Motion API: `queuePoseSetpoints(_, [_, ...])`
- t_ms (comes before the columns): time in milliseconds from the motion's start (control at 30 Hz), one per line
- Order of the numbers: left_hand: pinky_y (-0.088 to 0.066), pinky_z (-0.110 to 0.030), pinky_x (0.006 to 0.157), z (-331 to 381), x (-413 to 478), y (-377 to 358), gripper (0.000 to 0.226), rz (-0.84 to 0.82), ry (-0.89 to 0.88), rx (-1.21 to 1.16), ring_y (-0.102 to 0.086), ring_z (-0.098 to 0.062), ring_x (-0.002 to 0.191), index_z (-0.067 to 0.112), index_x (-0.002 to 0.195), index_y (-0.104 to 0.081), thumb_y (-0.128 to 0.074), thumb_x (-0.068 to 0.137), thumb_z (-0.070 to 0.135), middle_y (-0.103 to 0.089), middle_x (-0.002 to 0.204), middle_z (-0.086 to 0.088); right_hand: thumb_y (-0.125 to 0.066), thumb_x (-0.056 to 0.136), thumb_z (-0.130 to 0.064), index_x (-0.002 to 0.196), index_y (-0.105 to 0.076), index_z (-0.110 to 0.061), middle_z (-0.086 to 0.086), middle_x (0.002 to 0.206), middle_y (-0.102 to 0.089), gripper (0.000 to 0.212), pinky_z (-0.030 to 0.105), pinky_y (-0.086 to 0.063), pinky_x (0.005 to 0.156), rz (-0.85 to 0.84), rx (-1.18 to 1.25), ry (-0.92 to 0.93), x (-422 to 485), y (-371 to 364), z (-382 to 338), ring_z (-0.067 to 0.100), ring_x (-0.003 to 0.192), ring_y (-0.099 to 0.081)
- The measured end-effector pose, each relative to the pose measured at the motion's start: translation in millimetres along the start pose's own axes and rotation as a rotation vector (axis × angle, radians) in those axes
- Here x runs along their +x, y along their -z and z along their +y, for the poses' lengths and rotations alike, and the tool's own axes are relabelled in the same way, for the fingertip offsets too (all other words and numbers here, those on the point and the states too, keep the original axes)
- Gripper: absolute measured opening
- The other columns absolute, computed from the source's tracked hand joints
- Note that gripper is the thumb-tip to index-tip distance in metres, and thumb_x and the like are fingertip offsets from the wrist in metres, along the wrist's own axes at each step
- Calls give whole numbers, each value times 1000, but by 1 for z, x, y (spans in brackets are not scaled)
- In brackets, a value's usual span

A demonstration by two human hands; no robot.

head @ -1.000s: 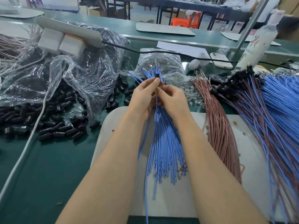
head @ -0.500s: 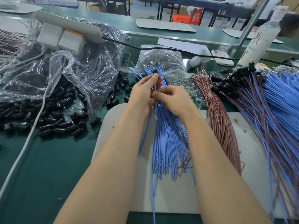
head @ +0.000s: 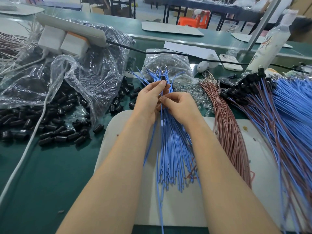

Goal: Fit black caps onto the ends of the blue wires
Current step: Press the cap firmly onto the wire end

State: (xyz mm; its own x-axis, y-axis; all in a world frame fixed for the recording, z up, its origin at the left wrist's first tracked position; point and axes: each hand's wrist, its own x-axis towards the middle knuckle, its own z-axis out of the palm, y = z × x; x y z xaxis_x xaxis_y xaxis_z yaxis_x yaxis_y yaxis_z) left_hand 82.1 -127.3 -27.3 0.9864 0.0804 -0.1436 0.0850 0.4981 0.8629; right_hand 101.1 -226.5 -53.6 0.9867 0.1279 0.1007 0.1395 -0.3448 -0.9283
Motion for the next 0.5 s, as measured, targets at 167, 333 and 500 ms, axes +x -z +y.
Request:
queuePoseSetpoints(167, [-39, -16, 56, 0, 4, 1, 19, -15, -5, 4, -52, 5, 42, 19, 80, -55, -49, 97, 15, -59, 51, 16, -57, 90, -7, 72, -68, -16, 8, 71, -70, 23, 14, -37, 57, -34, 41, -11, -2, 1, -1, -1, 52, -53])
queuePoseSetpoints(333, [-39, -17, 57, -2, 7, 2, 19, -13, -12, 6, -50, 4, 44, 20, 80, -56, -49, 97, 15, -58, 57, 13, -60, 88, -7, 72, -68, -14, 10, 73, -70, 19, 24, -44, 66, -36, 39, -21, -1, 1, 0, 13, 64, -61])
queuePoseSetpoints(500, [-41, -14, 54, -3, 8, 3, 18, -17, -21, -4, -53, 4, 44, 19, 81, -56, -49, 97, 15, -60, 52, 15, -60, 84, -8, 70, -67, -16, -2, 62, -66, 18, 12, -34, 53, -42, -5, -17, -2, 3, -1, -4, 45, -49])
